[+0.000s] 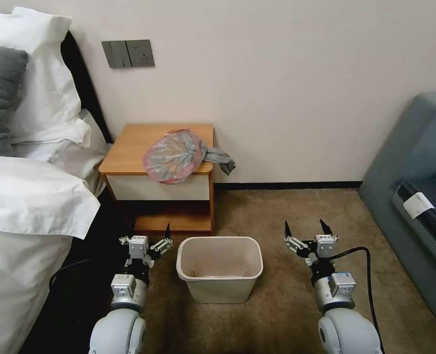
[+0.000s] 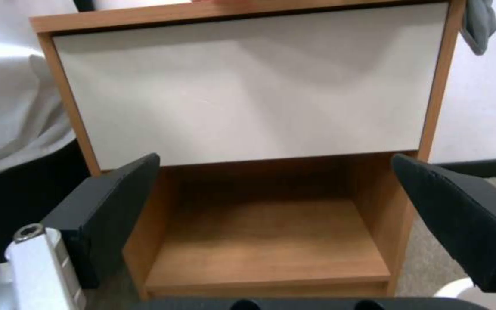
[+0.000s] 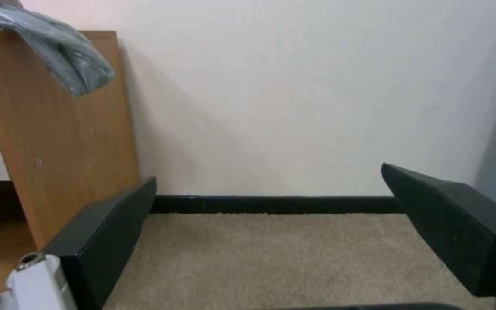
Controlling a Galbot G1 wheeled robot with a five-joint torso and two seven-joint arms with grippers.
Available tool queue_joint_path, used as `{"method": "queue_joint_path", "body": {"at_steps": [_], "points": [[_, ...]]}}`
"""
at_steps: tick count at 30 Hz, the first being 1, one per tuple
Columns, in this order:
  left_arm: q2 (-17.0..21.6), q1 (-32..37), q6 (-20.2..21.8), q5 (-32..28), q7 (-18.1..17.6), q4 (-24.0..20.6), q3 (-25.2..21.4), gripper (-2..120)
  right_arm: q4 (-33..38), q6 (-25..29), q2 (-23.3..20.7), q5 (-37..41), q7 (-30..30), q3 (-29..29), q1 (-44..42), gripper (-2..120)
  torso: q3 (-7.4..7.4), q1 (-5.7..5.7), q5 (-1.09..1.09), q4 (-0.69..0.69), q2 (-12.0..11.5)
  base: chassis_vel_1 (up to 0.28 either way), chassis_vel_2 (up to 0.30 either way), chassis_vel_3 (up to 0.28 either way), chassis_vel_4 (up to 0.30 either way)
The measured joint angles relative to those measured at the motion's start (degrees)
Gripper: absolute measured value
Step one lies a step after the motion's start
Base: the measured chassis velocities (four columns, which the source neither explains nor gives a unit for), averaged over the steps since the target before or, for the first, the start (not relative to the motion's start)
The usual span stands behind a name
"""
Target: Pick up the garbage bag from the table and place it over the trash can.
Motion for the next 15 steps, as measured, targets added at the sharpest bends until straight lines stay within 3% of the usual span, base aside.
{"method": "queue_joint_path", "body": {"at_steps": [15], "points": [[0.0, 0.0, 0.0, 0.0, 0.0, 0.0, 0.0, 100, 0.0, 0.0, 0.0, 0.0, 0.0, 0.0, 0.0, 100, 0.0, 0.0, 0.0, 0.0, 0.0, 0.0, 0.0, 0.0, 0.0]]}}
